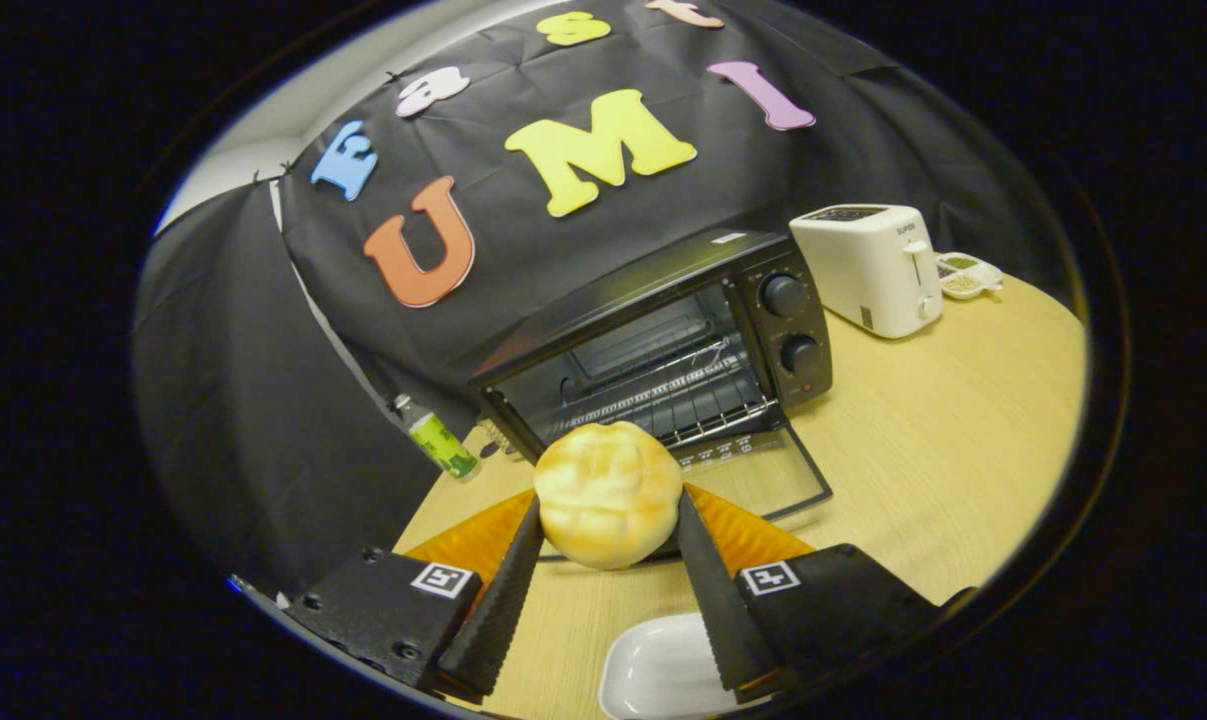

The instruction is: Open the toaster oven, put the food inside, and close the toaster oven door.

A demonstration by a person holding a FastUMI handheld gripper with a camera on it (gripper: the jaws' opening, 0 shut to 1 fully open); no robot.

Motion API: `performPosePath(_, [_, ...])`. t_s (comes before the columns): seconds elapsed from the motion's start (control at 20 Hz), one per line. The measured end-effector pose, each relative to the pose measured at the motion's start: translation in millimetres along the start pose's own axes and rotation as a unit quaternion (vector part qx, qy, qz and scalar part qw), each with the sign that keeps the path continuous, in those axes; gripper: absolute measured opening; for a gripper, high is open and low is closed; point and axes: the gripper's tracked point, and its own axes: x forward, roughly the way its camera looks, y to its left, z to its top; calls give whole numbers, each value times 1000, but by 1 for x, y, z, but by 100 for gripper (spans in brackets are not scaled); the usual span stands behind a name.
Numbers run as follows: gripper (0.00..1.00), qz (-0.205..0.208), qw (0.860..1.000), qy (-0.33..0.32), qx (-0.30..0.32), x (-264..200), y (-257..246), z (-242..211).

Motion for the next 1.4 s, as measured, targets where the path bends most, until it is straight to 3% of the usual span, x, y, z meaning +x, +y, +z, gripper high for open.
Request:
performPosePath(0.15, [83, 15, 998, -38, -39, 34, 1, 26])
performPosePath(0.35, [83, -13, 995, -15, -94, 90, -13, 25])
performPosePath(0.65, [83, -20, 995, 0, -96, 147, -19, 33])
performPosePath(0.95, [83, -44, 990, -21, -134, 184, -25, 61])
performPosePath(1.15, [83, -44, 992, -7, -120, 197, -27, 53])
performPosePath(1.3, [94, -40, 990, -11, -134, 196, -25, 55])
performPosePath(1.4, [95, -41, 991, -12, -128, 186, -29, 57])
